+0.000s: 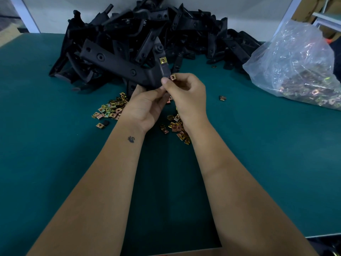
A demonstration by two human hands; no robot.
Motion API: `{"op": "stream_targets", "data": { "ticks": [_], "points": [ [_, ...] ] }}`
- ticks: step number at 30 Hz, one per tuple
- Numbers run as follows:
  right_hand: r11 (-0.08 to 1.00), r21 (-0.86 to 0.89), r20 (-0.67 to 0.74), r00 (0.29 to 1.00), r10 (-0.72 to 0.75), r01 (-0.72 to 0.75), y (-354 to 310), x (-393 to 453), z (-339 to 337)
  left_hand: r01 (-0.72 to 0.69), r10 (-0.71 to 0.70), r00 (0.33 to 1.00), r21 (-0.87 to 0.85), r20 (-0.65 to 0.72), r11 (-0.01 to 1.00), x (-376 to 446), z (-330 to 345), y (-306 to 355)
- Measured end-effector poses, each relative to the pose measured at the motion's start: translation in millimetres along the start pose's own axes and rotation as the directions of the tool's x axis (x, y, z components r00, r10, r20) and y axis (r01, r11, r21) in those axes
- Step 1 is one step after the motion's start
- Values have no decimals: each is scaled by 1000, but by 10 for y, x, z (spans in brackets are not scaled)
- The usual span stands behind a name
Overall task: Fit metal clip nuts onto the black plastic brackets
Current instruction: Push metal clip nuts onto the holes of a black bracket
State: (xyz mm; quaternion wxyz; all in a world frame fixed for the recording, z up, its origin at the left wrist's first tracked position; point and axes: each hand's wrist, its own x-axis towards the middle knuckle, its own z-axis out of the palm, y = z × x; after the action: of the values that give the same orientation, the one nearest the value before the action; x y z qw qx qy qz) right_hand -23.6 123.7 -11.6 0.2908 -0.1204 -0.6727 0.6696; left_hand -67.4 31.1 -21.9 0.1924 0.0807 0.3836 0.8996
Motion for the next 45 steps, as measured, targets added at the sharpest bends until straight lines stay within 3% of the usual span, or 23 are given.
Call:
{"op": "stream_targets", "data": {
  "ticks": [5,16,45],
  "points": [
    [993,-114,-9,999,-39,38,4,-19,18,14,-14,1000,12,-7,1000,-15,25,-7],
    [990,-120,-72,994,-85,76,-1,-38,37,34,-34,999,7,12,999,-68,60,14],
    [955,-254,-50,985,-167,150,28,-41,52,63,-64,998,43,1,997,-22,22,-16]
  ]
}}
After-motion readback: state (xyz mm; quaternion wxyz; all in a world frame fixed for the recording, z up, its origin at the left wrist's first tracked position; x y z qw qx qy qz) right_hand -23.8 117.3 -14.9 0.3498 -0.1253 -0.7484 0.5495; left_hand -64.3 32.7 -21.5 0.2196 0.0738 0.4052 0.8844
